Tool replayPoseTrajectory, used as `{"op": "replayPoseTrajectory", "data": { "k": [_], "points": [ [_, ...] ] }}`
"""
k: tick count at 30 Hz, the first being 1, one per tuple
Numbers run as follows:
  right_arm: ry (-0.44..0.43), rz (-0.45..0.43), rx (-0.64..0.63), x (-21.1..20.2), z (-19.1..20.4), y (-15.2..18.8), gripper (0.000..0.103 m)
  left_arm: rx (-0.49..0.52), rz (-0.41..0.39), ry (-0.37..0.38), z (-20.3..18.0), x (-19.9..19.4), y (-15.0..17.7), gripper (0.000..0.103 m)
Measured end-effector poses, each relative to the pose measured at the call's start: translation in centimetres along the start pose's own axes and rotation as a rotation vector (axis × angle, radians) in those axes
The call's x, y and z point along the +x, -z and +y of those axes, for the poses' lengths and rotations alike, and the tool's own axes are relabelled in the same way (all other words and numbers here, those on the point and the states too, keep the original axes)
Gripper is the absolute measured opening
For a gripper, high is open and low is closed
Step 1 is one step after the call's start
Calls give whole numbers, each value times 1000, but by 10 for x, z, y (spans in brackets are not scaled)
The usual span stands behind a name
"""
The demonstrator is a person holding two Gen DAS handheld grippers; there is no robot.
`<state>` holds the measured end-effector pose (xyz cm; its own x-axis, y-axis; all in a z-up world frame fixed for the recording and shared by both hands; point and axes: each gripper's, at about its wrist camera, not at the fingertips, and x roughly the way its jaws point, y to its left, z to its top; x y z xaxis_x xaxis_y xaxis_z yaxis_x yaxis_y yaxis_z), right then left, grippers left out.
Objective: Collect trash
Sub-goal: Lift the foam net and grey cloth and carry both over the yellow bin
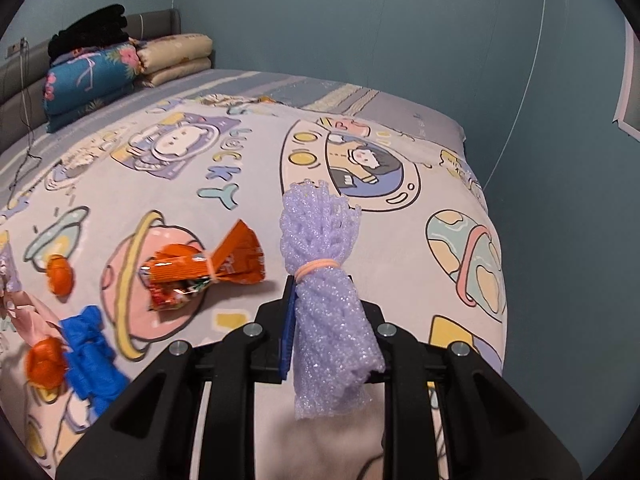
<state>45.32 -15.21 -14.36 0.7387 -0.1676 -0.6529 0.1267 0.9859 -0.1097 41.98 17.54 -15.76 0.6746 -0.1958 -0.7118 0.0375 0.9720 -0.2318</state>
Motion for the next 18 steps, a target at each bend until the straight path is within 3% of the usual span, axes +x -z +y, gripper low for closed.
{"op": "replayPoseTrajectory", "data": {
  "k": [18],
  "points": [
    [-67, -171, 25, -138, -34, 8, 20, 71, -132, 42, -58, -110, -1, 14]
  ]
}}
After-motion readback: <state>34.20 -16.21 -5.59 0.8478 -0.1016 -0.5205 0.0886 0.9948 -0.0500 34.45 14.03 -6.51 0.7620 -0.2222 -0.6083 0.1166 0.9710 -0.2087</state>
